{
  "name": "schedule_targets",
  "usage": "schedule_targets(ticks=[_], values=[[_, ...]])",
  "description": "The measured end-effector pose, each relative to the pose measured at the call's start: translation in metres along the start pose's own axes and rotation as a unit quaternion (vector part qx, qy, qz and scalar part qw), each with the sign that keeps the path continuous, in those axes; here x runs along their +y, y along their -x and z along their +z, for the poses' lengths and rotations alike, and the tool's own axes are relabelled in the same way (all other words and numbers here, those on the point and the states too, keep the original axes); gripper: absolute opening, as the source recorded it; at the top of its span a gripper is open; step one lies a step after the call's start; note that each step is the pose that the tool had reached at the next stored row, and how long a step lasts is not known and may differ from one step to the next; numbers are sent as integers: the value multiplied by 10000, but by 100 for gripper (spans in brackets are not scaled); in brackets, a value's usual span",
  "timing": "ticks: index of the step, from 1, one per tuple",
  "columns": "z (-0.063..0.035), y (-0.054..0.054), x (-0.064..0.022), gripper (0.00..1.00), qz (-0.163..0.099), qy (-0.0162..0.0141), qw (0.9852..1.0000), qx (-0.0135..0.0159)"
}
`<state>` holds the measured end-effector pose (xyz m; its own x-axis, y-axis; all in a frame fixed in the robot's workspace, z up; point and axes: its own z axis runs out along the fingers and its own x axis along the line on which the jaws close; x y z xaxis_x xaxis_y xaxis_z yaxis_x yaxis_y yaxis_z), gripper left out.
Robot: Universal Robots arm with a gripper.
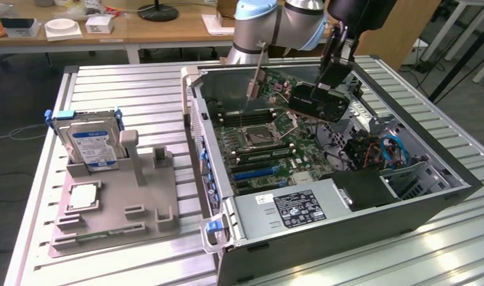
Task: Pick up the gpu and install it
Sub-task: 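Insert the gpu into the slot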
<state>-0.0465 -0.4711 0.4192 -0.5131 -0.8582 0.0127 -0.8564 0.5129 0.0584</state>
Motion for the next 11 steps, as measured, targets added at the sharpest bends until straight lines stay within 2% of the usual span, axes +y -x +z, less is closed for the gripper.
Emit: schedule_targets(ticks=[7, 11], values=[[10, 10, -18, 26, -362, 3, 9993, 9], [20, 13, -24, 26, -630, 0, 9980, 24]])
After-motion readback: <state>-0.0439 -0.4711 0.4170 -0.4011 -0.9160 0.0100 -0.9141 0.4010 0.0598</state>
